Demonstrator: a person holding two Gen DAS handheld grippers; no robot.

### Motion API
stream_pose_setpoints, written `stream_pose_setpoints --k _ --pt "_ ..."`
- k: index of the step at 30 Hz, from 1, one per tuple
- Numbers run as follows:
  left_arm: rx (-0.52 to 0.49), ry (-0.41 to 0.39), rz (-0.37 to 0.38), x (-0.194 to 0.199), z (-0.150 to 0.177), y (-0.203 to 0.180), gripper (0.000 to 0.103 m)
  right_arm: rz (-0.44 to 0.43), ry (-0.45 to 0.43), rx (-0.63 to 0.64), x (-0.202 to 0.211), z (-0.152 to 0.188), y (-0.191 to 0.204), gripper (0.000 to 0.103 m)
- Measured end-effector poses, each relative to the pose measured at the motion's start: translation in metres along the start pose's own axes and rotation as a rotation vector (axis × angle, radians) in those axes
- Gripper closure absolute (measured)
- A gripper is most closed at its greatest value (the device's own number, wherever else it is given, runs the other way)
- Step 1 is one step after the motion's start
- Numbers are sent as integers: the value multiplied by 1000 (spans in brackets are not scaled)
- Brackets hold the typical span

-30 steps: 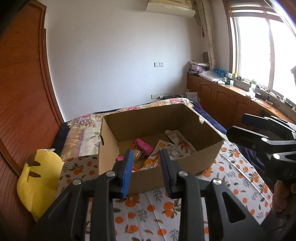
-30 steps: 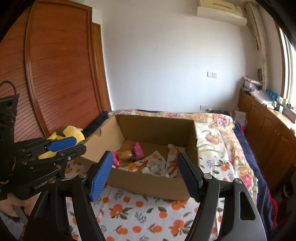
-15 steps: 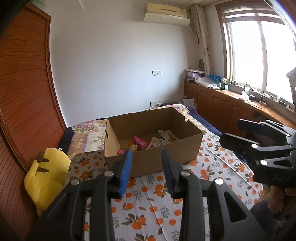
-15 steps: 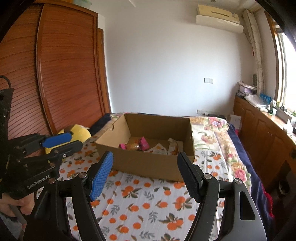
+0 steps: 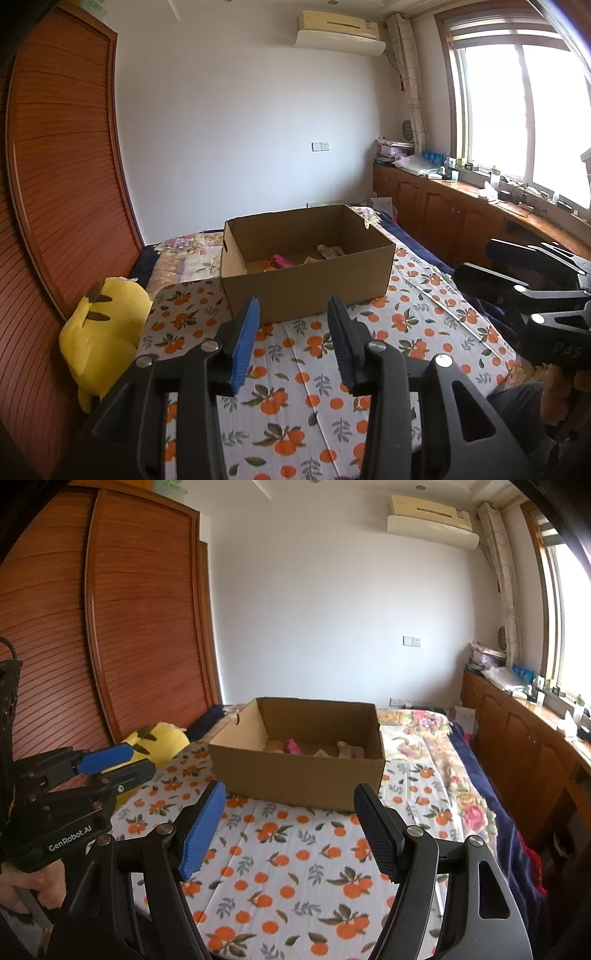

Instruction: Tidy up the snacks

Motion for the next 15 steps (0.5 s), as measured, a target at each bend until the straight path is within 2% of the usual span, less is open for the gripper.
stream_pose_setpoints --k 2,7,9,11,13,15 --pt "4 -5 -14 7 5 -1 56 4 -4 -1 8 5 0 26" --pt "16 -6 -58 20 15 -2 53 18 -9 -17 24 18 -4 15" --pt "16 -6 -78 24 19 -3 48 26 -11 -21 31 24 -5 13" --pt "20 -20 -94 30 25 -4 36 36 -13 -23 36 28 -6 10" --pt "27 -38 -99 36 29 -5 34 44 -18 -27 41 33 -8 2" --pt "28 -36 -112 39 35 -4 32 49 -21 -35 45 37 -11 0"
Point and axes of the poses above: each gripper's, at about its wrist camera, not at the fingertips, and x roughly against the way its jaws point, y to its left, z to its underside, the point moved 5 cm from there along -x, roughly the way its jaws point, and after that the axes turned 1 degree about -x, right-handed, at the moved point
